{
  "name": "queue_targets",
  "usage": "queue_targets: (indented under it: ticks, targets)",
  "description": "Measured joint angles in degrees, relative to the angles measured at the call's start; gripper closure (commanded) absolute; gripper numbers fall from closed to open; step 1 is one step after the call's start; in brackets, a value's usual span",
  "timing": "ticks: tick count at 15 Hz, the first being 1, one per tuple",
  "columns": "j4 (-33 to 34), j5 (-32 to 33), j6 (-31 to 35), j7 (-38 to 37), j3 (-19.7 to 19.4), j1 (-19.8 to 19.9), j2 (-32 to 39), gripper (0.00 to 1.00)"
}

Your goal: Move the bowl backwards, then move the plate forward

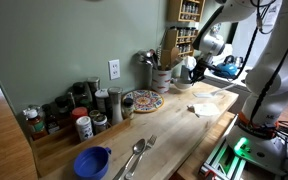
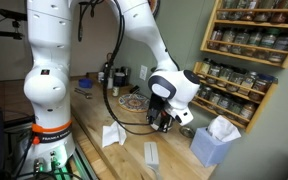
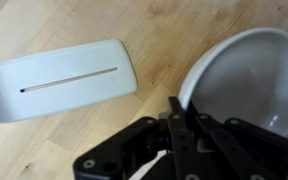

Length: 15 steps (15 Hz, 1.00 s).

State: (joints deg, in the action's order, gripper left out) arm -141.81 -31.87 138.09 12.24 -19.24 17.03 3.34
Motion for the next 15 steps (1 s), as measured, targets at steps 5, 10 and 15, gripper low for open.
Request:
queue_targets:
  ticks: [5,10,15]
  targets:
    - [0.98,-4.85,0.96,-2.92,0.07,0.28,1.83,0.98]
    - [1.11,-7.13,6.53,-5.54,1.4,0.27,3.62,0.98]
    - [1.12,-8.37,10.29,-7.81,3.82,0.16,4.17,0.98]
